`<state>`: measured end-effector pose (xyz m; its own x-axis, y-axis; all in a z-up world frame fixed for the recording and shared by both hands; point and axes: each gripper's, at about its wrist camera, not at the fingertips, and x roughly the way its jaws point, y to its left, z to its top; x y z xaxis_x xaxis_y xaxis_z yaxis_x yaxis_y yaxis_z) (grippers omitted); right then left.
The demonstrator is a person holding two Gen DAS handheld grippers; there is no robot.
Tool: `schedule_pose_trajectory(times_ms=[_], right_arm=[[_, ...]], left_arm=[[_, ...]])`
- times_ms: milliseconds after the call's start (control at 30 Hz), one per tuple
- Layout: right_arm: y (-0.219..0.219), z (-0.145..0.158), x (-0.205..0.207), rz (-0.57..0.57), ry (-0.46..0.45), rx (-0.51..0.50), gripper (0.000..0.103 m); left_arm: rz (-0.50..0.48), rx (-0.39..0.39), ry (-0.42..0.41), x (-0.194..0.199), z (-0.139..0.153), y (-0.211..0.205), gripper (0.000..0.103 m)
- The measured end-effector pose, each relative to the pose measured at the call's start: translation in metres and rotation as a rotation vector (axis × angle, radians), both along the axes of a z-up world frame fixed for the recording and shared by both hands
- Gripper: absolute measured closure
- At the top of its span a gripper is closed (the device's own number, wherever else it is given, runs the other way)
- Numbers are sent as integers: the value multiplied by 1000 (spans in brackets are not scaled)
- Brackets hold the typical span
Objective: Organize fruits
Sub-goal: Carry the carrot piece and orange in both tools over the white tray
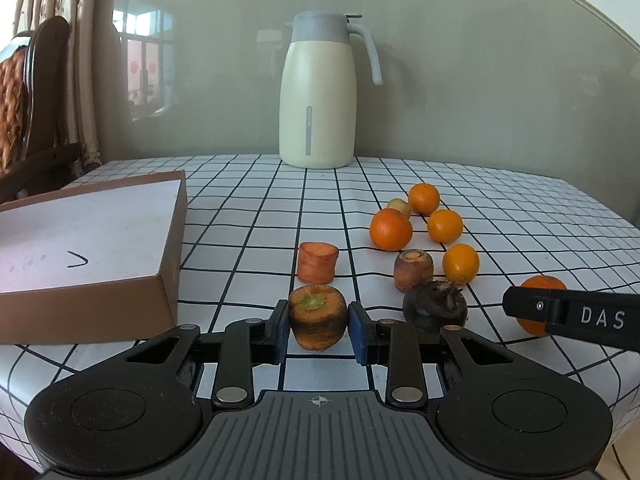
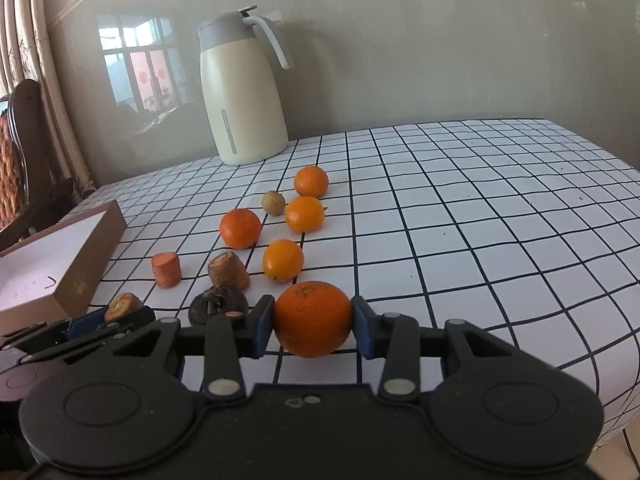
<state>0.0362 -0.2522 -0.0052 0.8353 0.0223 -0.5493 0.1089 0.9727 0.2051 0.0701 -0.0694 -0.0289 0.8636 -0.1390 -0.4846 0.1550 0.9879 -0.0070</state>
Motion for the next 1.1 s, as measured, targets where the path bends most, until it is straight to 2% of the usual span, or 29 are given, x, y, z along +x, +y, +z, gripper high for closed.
schedule_pose_trajectory(times_ms=[700,1100], right_arm=[[40,17,-29,149,-81,-60,71],[71,26,-37,247,-137,-41,71]], left_arm=[[11,-14,-58,-37,20,39,72],[76,-32,-101,-58,33,86,72]])
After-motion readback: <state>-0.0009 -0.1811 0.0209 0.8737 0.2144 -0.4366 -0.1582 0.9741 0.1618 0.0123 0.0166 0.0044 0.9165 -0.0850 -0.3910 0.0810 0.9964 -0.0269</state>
